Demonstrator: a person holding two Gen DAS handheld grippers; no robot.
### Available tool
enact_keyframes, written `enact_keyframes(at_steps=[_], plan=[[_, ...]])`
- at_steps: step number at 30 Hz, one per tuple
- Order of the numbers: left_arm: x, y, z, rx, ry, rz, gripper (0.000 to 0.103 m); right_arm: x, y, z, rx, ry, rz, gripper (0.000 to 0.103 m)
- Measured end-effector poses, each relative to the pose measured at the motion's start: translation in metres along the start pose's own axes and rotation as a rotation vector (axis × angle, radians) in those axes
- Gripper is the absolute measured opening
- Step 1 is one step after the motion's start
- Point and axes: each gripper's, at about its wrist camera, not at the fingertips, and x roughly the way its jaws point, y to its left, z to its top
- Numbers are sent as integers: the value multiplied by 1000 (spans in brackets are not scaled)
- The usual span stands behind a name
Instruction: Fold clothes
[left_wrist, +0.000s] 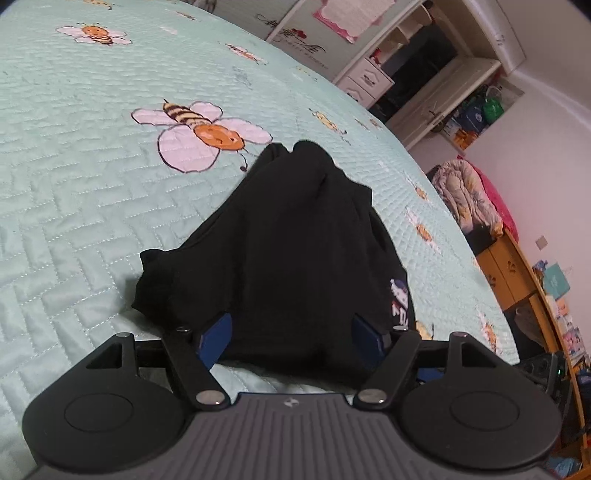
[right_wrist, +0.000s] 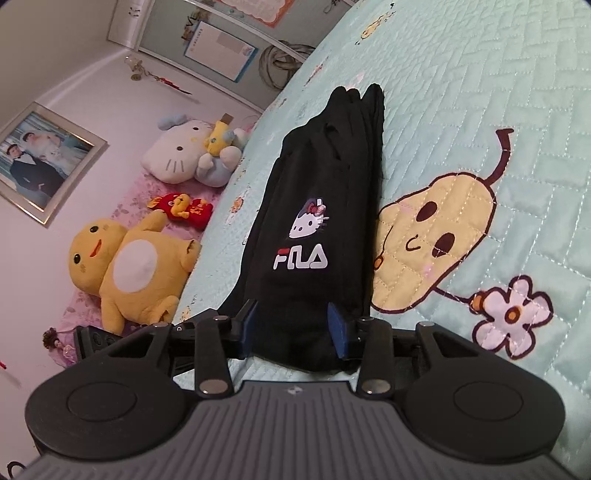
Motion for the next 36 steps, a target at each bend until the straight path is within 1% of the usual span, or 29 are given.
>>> enact_keyframes(at_steps=[2,3,6,8,9,13,15,16,18,19,21,22,23,24,25,26,27,28,29,32,34,36], plan=[[-11,-1,0,-14,-26,6,75,-4,6,-2,-14,-10,-15,48],[-19,1,0,-29,-51,0,75,-8,7,-3,-16,-22,-23,48],[-28,22,-4,-129,-81,-13,77,-23,8,-6,6,-71,-37,53],[-34,36,-6,-196,-101,-22,83,-31,5,-9,36,-91,-51,67],[-37,44,-8,-229,-111,-26,83,-33,2,-11,56,-92,-57,69],[-48,70,-13,-355,-146,-44,83,-23,-1,-16,87,-57,-61,70],[-37,71,-13,-353,-128,-61,83,-11,2,-13,80,-28,-56,71],[-33,72,-13,-351,-121,-69,84,-5,4,-12,70,-11,-56,74],[-25,71,-8,-348,-121,-87,86,7,7,-8,50,1,-57,74],[-22,73,-5,-362,-121,-99,86,11,7,-6,51,2,-53,74],[-13,76,2,-373,-115,-115,85,19,8,-3,50,7,-41,74],[-9,73,5,-365,-106,-104,80,23,8,-2,44,12,-36,74],[-6,71,8,-357,-97,-93,73,26,10,-1,36,14,-36,72],[-3,69,10,-351,-90,-83,70,29,10,0,31,17,-42,70],[-3,69,10,-355,-86,-81,61,31,11,1,26,22,-50,59],[-2,70,9,-361,-81,-81,45,32,9,2,31,29,-57,41],[-2,70,10,-364,-70,-85,33,33,5,3,51,38,-53,30],[-2,69,9,-363,-63,-90,12,33,-1,4,77,47,-41,26],[-3,65,8,-357,-65,-93,14,32,-4,6,89,51,-29,22],[-9,49,5,-342,-65,-97,12,23,-5,12,83,48,14,18],[-12,35,3,-340,-60,-116,12,13,-2,22,60,39,42,17],[-14,22,0,-322,-56,-114,12,1,0,33,32,39,41,17]])
